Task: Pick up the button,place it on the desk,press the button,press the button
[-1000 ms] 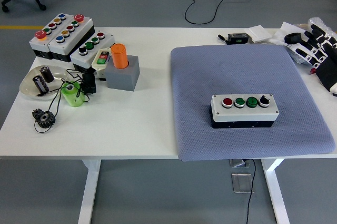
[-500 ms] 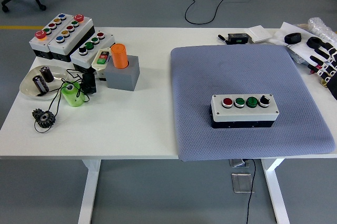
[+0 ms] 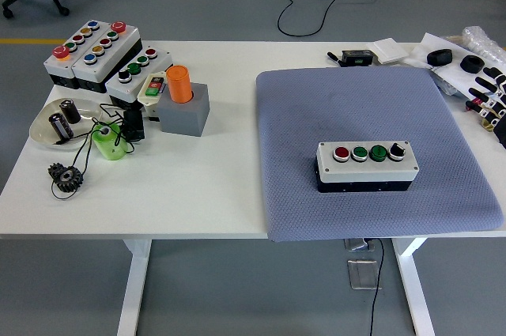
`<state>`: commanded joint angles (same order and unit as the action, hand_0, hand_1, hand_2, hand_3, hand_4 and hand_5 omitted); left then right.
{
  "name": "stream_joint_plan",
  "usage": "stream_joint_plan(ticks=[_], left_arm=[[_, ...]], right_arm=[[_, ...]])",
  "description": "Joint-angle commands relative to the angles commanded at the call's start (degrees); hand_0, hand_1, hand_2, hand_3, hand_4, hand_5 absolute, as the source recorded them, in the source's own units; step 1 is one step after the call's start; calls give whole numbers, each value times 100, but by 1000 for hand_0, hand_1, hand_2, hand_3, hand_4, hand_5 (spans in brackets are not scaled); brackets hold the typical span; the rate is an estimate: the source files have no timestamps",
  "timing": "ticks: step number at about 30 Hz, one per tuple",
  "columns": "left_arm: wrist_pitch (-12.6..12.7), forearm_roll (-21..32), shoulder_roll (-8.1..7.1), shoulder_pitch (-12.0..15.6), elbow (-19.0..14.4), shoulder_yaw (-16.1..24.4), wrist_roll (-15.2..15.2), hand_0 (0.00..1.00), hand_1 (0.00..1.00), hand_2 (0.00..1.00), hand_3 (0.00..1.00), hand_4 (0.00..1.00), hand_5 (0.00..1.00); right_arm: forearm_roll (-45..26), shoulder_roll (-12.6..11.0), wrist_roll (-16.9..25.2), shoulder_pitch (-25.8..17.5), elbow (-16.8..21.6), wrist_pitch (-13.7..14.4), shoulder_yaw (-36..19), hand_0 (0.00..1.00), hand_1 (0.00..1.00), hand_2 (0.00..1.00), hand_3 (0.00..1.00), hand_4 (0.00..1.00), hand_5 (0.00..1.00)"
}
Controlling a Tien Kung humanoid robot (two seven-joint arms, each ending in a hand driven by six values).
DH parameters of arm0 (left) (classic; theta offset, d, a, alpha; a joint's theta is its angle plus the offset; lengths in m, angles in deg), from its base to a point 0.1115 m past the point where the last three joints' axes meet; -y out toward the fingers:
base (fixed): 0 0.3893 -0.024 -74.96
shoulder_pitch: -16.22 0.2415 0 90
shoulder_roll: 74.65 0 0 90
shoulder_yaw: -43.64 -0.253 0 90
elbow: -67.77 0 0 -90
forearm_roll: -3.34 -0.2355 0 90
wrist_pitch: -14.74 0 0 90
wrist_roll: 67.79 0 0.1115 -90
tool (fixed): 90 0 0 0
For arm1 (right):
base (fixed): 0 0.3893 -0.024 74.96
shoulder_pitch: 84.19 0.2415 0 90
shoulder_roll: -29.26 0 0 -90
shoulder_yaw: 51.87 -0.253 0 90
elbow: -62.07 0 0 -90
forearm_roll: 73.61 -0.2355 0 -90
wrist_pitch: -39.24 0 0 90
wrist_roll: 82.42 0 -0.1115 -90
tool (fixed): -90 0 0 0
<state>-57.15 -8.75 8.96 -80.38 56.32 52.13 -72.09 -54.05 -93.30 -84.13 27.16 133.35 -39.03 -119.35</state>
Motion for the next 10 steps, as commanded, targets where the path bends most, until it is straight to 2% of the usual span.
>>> stream_joint_plan(ticks=[10], left_arm=[[-7,27,19,4,3,-24,-1,602,547,507,462,279,986]], right_arm=[[-11,3,3,9,-21,22,-2,919,861,906,823,668,508]])
